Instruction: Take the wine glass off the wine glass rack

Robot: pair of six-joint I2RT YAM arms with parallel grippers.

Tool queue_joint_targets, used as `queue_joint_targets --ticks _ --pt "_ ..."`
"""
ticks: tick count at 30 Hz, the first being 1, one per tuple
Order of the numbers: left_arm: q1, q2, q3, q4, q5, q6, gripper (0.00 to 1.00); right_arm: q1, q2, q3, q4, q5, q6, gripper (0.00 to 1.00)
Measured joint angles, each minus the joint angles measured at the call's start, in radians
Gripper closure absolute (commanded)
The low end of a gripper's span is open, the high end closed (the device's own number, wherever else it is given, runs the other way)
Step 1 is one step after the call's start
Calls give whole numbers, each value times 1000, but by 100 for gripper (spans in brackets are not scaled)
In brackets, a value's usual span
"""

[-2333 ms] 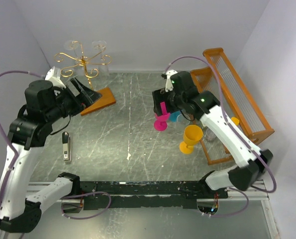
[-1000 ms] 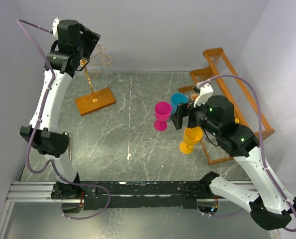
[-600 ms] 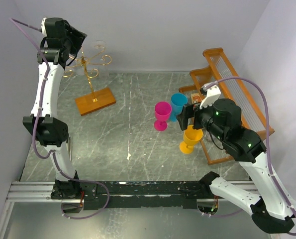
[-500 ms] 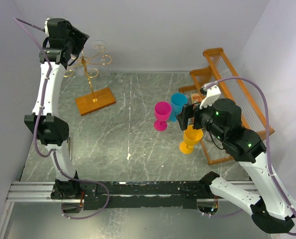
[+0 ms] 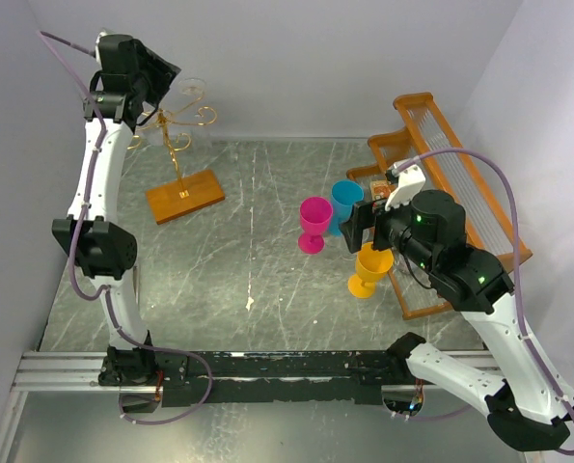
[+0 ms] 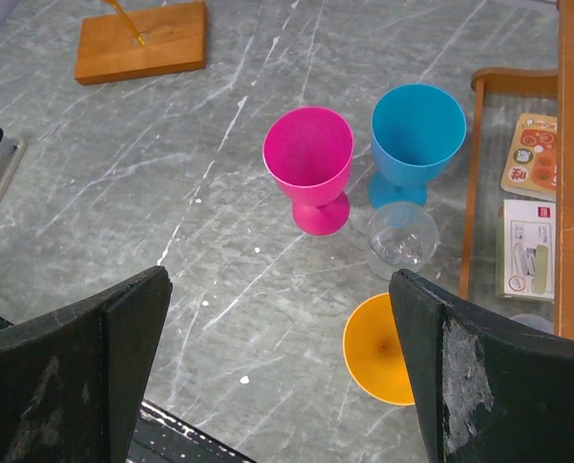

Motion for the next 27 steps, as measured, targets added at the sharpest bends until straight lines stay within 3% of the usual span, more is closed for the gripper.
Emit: queue_joint_targets --ticks 14,17,27 --pt "-134 -58 -58 -3 -126 -65 39 0 -3 -16 9 -15 2 2" --pt "-141 -74 -81 -2 -163 -101 43 0 -10 -16 9 -15 2 2" --pt "-145 -72 -105 -24 -246 -205 44 0 -31 -26 10 -11 2 2"
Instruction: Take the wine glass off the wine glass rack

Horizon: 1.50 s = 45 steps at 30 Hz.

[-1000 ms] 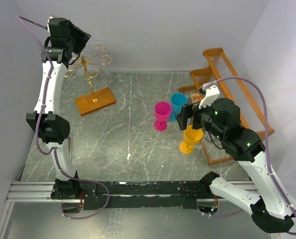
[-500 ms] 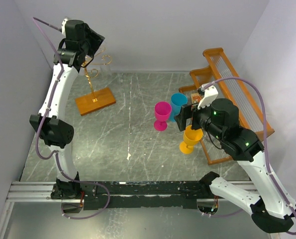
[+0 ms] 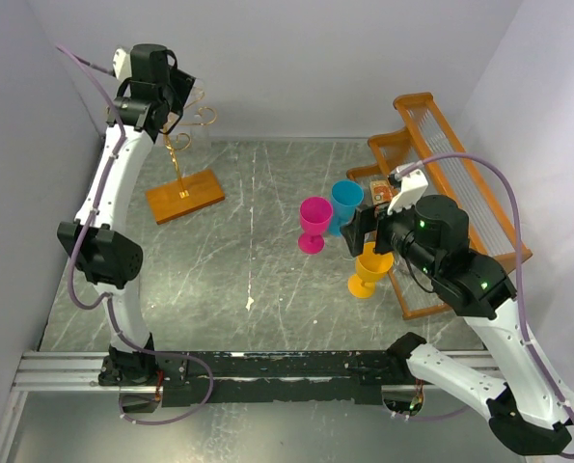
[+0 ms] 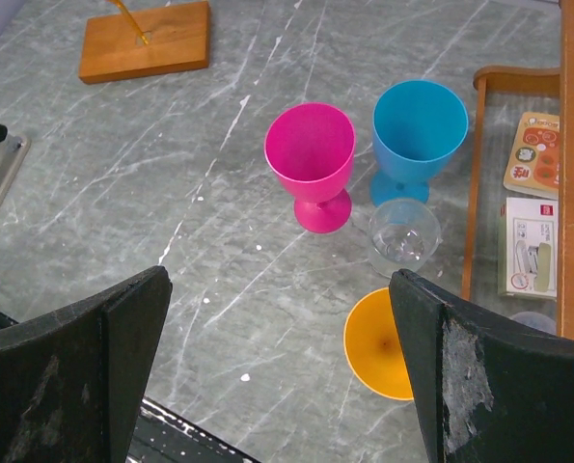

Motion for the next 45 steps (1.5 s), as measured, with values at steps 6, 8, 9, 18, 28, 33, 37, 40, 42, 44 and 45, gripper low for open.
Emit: queue_joint_targets --ticks 6,8,9,18,28,33,37,40,42,44,45 --pt "0 31 9 -2 -32 -26 47 0 -3 -3 -1 5 -6 2" --pt "0 47 14 -4 -40 -29 48 0 -5 -3 -1 9 -9 2" --pt "0 55 14 -5 -44 -31 48 0 -5 -3 -1 11 -11 2" --pt "-3 84 40 -3 -90 -31 50 0 -7 -7 0 24 -21 2" --pt "-3 87 49 -3 -105 -23 51 0 -6 -7 0 24 -21 2" --pt "-3 100 51 -3 -106 -23 52 0 -6 -7 0 25 -21 2" --pt "0 111 57 1 -114 -24 56 0 -10 -7 2 26 -21 2" --pt "2 120 71 -3 -115 -23 64 0 -13 -7 3 26 -21 2" --pt "2 121 71 -3 -115 -23 69 0 -13 -7 3 26 -21 2" --pt "2 121 71 -8 -117 -21 70 0 -13 -7 3 27 -21 2" --pt "2 121 71 -12 -117 -19 70 0 -14 -7 3 27 -21 2"
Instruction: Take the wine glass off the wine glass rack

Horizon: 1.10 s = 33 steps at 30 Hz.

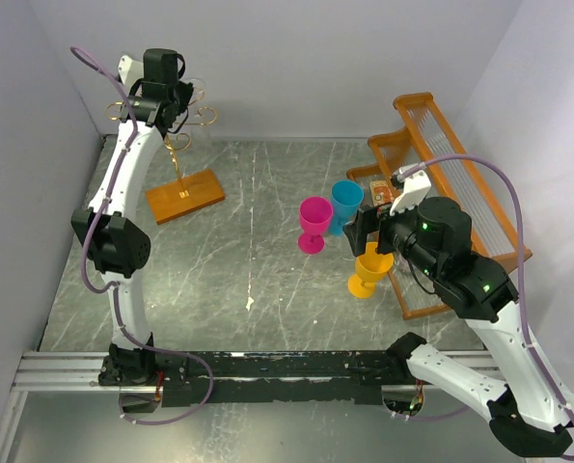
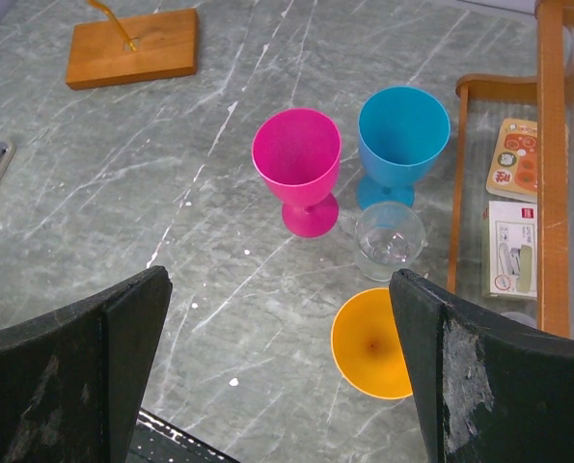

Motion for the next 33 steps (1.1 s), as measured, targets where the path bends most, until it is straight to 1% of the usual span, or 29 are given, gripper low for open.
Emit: queue_joint_targets --ticks 3,4,6,23,27,31,33 --pt "0 0 0 -2 0 2 73 0 -2 0 0 0 0 2" --pt "0 0 0 -2 0 2 77 0 -3 0 0 0 0 2" --pt "0 0 0 -2 0 2 79 0 -3 0 0 0 0 2" --pt "0 -2 0 -2 1 4 83 0 -15 0 1 0 7 2" --pt "1 -2 0 -2 2 7 82 0 -16 0 1 0 8 2" --pt "1 -5 0 -2 5 8 72 0 -19 0 1 0 8 2" --pt "2 -6 -2 -2 8 12 69 0 -19 0 1 0 8 2"
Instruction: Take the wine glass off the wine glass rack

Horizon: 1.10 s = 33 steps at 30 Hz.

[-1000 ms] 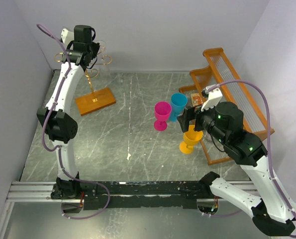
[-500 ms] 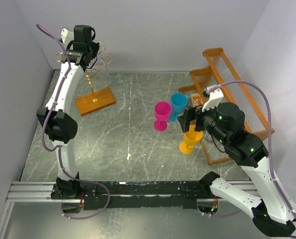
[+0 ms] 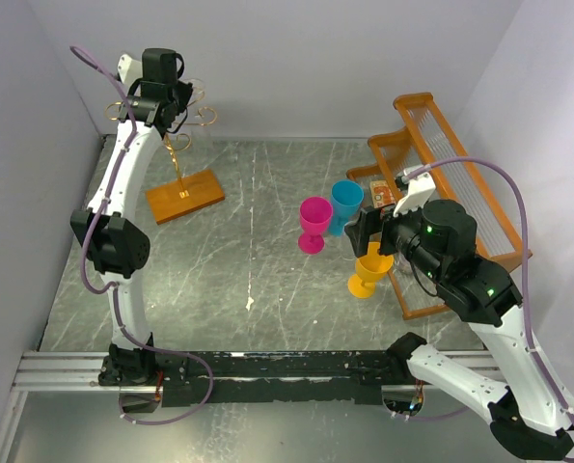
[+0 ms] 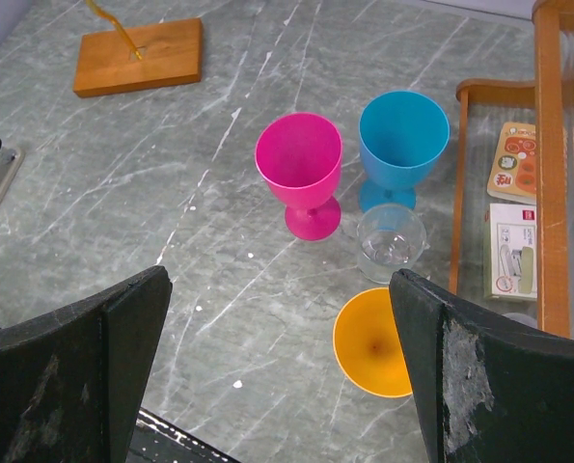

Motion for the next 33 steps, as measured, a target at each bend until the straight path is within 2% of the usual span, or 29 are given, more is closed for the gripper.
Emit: queue_joint_targets --ticks 12,14,21,26,33 --pt "1 -4 0 0 3 14 63 0 0 0 6 0 0 2" --pt "1 -10 0 0 2 19 71 0 0 0 9 0 0 2" --pt "3 -15 0 -14 -7 39 75 0 -4 0 16 -1 2 2" --pt "5 -15 0 -15 -6 39 84 0 -13 0 21 0 4 2" --pt "8 -23 0 -4 -3 30 91 0 -16 0 22 0 4 2"
